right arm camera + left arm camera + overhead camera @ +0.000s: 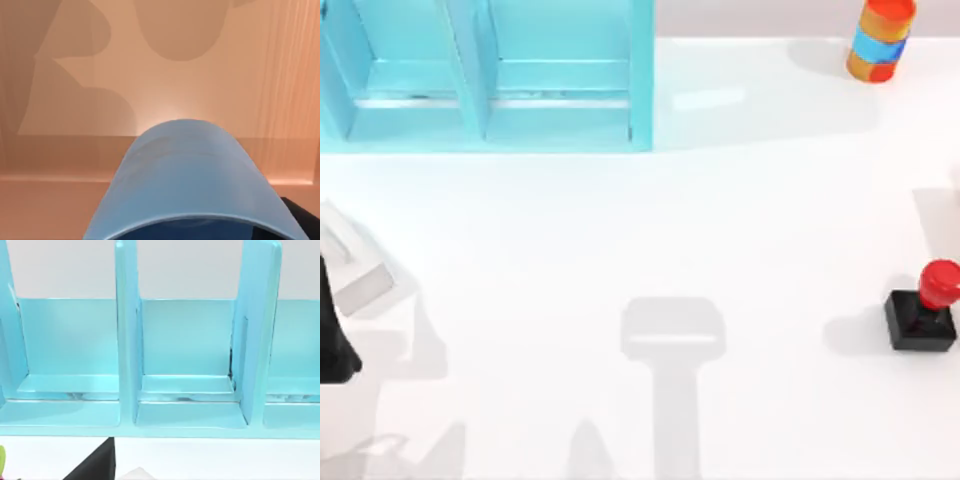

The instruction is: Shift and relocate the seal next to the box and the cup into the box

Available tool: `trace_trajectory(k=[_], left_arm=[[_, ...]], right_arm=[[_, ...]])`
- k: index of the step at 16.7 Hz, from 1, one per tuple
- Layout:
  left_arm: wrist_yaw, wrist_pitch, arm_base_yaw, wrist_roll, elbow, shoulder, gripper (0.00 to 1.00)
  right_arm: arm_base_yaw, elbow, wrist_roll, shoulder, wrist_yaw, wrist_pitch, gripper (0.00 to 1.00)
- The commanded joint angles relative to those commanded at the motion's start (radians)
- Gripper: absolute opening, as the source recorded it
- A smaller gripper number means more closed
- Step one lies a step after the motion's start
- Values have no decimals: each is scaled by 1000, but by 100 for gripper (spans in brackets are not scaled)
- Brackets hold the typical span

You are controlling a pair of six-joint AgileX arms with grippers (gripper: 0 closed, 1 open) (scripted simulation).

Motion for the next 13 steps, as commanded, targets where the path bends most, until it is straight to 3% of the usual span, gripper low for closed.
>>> trace_trajectory(k=[13], left_arm=[[0,0,0,0,0,0,100]], right_arm=[[31,-207,31,41,0,253,0]])
